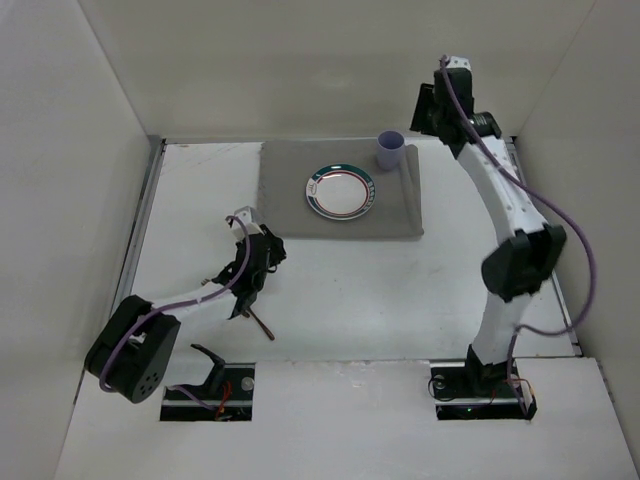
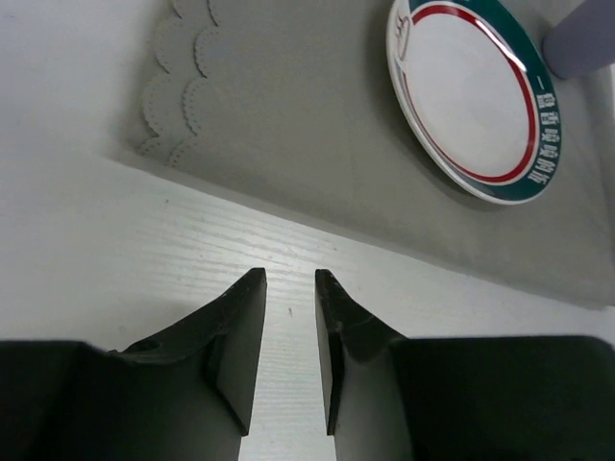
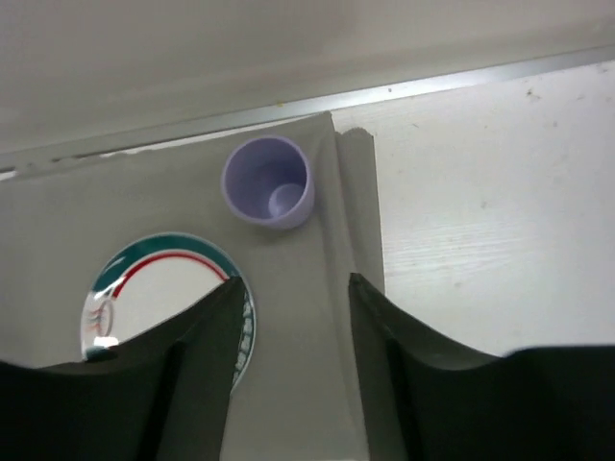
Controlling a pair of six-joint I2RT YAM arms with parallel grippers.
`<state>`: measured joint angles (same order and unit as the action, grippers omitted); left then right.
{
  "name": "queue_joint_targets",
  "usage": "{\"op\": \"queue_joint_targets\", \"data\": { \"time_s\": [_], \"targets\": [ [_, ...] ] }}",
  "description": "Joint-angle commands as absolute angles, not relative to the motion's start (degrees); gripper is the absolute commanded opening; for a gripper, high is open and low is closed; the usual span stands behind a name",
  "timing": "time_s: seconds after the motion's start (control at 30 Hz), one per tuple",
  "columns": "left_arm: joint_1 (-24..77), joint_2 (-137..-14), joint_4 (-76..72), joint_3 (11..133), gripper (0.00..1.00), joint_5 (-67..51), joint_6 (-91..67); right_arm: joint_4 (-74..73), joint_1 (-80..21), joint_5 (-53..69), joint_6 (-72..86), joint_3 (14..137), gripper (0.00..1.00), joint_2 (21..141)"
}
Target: Set the dinner table for one person
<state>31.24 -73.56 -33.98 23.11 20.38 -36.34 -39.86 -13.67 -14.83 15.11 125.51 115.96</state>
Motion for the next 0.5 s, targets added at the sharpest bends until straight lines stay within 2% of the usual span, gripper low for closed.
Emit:
{"op": "queue_joint_targets", "data": {
  "time_s": [0.0, 0.1, 0.13, 0.2, 0.33, 0.47],
  "targets": [
    [31.24, -71.11, -29.63, 26.63, 0.2, 23.73, -36.12, -25.7, -16.64, -15.47, 15.02, 108.69, 0.49, 98.92],
    [31.51, -69.18, -23.32, 27.59, 0.15, 23.91, -37.96, -11.65, -20.94, -15.21, 18.18, 85.24, 0.22, 85.12],
    [31.42, -67.95, -20.33, 27.6, 0.13, 23.91, -38.84, -7.6, -22.35, -15.12, 19.5, 78.47, 0.15, 81.86],
    [31.07, -64.71, -14.01, 27.07, 0.11, 23.91, -40.51, -2.57, -24.9, -15.12, 23.01, 67.81, 0.08, 77.28],
    [31.68, -55.66, 1.98, 25.93, 0.09, 24.26, -44.73, 3.86, -30.79, -14.59, 27.77, 53.29, 0.07, 72.34],
    [35.28, -48.35, 21.47, 27.24, 0.08, 26.18, -50.78, 5.8, -36.07, -15.03, 27.59, 44.93, 0.1, 69.09]
  ]
}}
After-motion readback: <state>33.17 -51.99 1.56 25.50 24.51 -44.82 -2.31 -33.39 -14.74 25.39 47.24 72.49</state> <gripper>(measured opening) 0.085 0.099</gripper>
